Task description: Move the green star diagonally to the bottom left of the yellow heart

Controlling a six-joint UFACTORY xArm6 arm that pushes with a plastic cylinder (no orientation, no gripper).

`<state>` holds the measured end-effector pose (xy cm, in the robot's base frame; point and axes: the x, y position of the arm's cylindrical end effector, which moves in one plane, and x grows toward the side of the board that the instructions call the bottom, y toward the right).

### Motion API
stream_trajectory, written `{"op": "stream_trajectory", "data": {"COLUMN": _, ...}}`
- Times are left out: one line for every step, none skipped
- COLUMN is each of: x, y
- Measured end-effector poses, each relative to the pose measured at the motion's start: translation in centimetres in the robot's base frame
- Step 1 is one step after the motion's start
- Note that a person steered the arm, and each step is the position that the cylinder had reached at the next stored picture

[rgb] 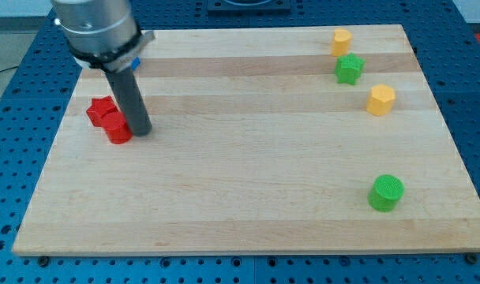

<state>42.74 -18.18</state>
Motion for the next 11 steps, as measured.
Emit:
{"op": "stream_trajectory", "data": {"x": 0.2, "y": 4.4}}
{"op": "stream_trajectory", "data": {"x": -0.1, "y": 16.4}}
{"op": "stream_trajectory", "data": {"x": 3.1, "y": 30.0}}
{"op": "stream_trajectory", "data": {"x": 3.2, "y": 42.4}}
{"op": "stream_trajectory", "data": {"x": 1.6, "y": 49.8}}
{"op": "stream_trajectory", "data": {"x": -5.0, "y": 46.4}}
{"op": "stream_trajectory", "data": {"x": -9.0, "y": 39.2}}
{"op": "stream_trajectory", "data": {"x": -11.1, "y": 38.7}}
{"op": "stream_trajectory", "data": {"x": -13.7, "y": 35.2}}
{"op": "stream_trajectory", "data": {"x": -12.3, "y": 27.3}}
{"op": "stream_trajectory", "data": {"x": -7.9, "y": 25.7}}
